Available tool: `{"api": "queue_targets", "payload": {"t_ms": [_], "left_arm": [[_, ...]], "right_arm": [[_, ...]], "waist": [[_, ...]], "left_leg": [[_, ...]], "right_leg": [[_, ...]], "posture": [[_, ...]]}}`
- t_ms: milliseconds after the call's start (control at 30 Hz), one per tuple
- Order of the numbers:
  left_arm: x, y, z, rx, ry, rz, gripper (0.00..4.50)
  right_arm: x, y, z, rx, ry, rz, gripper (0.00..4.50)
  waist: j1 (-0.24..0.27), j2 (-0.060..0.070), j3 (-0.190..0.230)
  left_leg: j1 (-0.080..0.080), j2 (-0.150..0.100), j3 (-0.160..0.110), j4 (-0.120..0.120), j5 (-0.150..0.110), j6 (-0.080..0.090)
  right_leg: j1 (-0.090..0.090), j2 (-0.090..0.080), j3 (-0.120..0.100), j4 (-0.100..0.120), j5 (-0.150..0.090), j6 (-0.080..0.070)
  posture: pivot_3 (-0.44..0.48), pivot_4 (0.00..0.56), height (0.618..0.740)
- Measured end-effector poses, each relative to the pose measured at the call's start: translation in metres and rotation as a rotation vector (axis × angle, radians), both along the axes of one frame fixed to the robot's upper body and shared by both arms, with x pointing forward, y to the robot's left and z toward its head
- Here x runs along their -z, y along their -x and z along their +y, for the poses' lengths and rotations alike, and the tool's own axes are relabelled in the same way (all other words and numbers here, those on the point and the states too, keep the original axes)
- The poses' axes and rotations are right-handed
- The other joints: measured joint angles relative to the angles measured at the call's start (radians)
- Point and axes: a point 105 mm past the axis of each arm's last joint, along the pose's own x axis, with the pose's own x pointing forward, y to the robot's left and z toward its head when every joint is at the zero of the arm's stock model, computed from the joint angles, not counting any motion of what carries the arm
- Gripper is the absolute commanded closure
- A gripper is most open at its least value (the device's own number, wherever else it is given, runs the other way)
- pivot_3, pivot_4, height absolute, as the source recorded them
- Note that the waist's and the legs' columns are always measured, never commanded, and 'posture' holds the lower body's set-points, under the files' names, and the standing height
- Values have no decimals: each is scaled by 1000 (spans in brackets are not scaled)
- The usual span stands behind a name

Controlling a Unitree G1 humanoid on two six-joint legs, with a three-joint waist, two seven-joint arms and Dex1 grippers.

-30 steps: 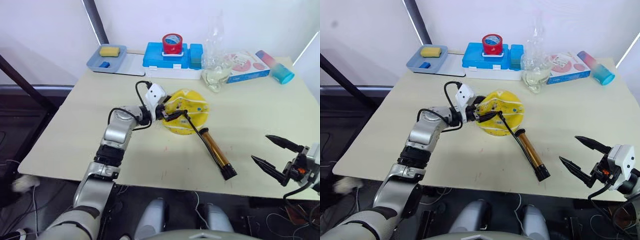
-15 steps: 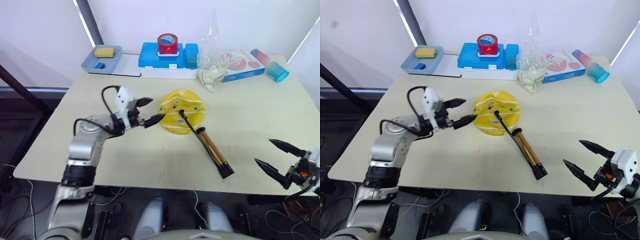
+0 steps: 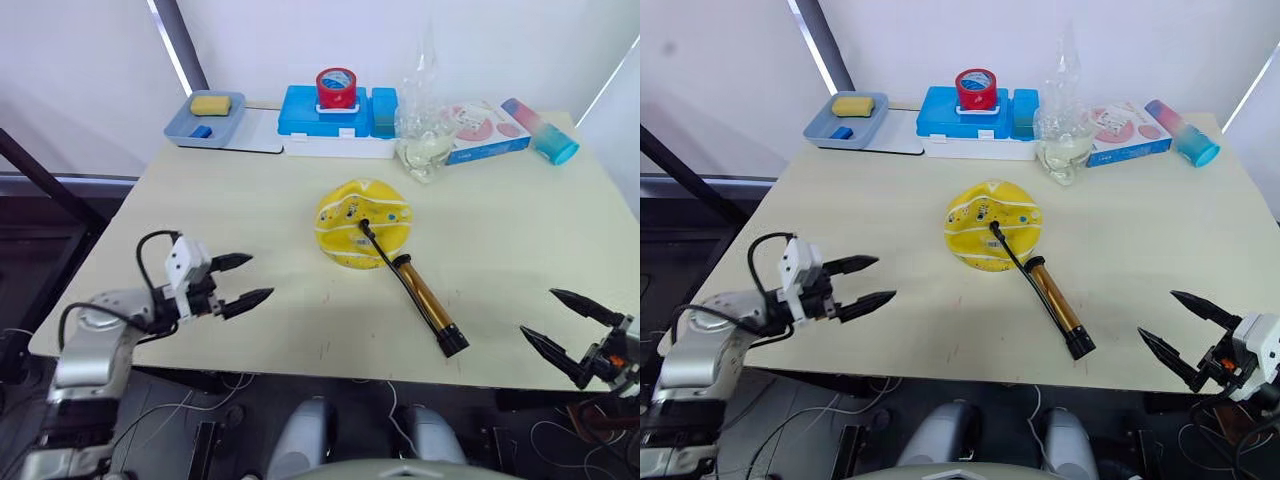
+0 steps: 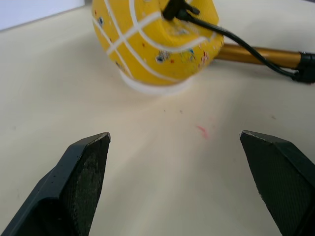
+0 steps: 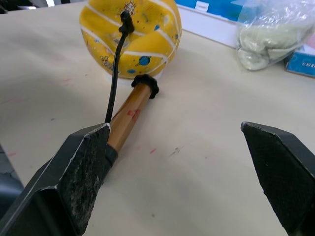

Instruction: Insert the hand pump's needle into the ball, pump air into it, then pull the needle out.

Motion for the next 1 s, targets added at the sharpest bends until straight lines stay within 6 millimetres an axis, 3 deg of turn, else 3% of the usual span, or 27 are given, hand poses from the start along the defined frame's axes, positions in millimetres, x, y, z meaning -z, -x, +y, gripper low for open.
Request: {"api": "queue_targets", "payload": {"t_ms": [200, 400, 633, 1000], "left_arm": [[7, 23, 16, 15, -19, 41, 47], [9, 25, 14, 34, -28, 38, 47], [19, 15, -44, 202, -7, 44, 47], [31, -6, -117, 353, 6, 92, 47]], "right_arm": [[-4, 6, -9, 11, 7, -5, 0], [-5, 10, -11, 5, 7, 2, 0], [-13, 16, 1, -67, 13, 10, 0], [-16, 20, 9, -76, 18, 27, 0]], "waist": [[-2, 1, 1], [1, 2, 1], [1, 2, 1], [1, 1, 1]], "left_leg": [[2, 2, 2, -1, 0, 0], [3, 2, 3, -1, 0, 0], [4, 2, 4, -1, 0, 0], [6, 1, 6, -1, 0, 1]], "right_leg": [[0, 0, 1, 0, 0, 0], [1, -1, 2, 0, 0, 0], [1, 0, 3, 1, 0, 0], [3, 2, 5, 1, 0, 0]], "posture": [[0, 150, 737], [0, 150, 737], [0, 150, 737], [0, 150, 737]]}}
